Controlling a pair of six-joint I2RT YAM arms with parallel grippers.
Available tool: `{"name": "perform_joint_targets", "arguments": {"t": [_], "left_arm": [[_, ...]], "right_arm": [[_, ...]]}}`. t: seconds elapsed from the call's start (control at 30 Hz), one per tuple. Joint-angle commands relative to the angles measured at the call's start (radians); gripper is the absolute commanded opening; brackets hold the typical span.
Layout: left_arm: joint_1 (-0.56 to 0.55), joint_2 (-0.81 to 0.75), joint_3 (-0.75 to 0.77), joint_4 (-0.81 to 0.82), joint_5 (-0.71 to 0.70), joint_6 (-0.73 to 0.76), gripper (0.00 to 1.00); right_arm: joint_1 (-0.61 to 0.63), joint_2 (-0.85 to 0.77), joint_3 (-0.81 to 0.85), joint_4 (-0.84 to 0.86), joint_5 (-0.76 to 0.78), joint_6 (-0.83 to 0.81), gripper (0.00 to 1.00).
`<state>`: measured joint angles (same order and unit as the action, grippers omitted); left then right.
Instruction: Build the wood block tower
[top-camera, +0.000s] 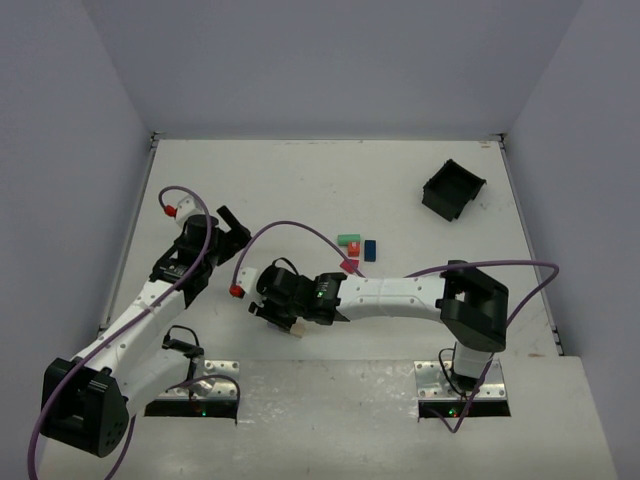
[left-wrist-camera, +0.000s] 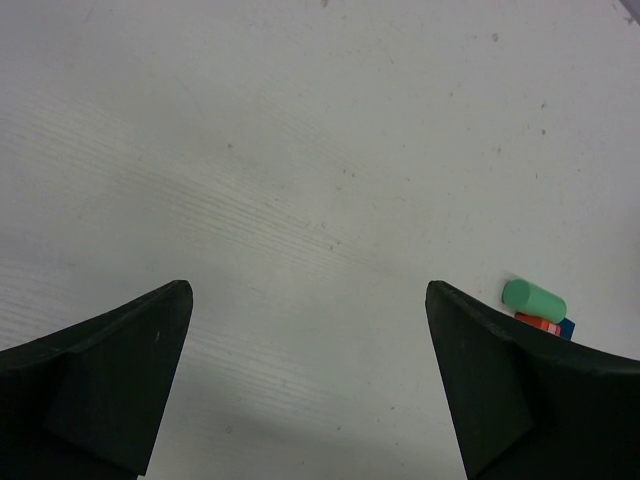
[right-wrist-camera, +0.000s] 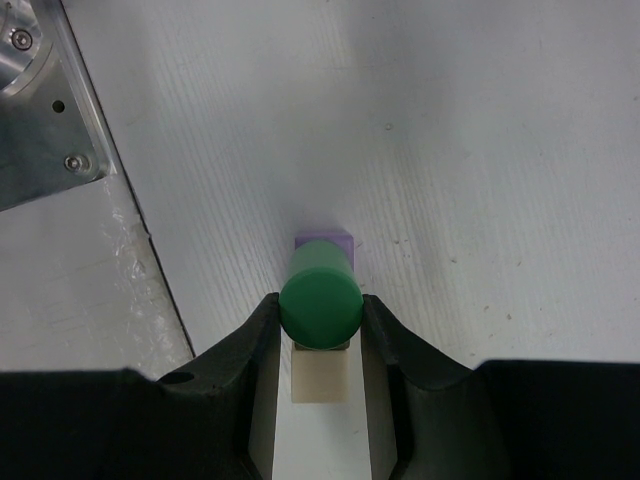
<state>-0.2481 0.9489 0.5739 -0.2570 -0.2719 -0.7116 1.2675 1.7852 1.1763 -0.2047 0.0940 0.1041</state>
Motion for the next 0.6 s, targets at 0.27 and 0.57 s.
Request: {"name": "perform_joint_targets", "arguments": {"t": [0.27, 0.57], "left_arm": [[0.004, -0.022, 0.001, 0.013, -0.015, 0.009, 1.00], [0.004, -0.028, -0.003, 0.011, -0.017, 0.009, 1.00]], "right_arm": [[0.004, 0.016, 0.060, 0.005, 0.012, -0.012, 0.29], [0.004, 0.016, 0.058, 0.001, 0.020, -0.005, 0.30]]}}
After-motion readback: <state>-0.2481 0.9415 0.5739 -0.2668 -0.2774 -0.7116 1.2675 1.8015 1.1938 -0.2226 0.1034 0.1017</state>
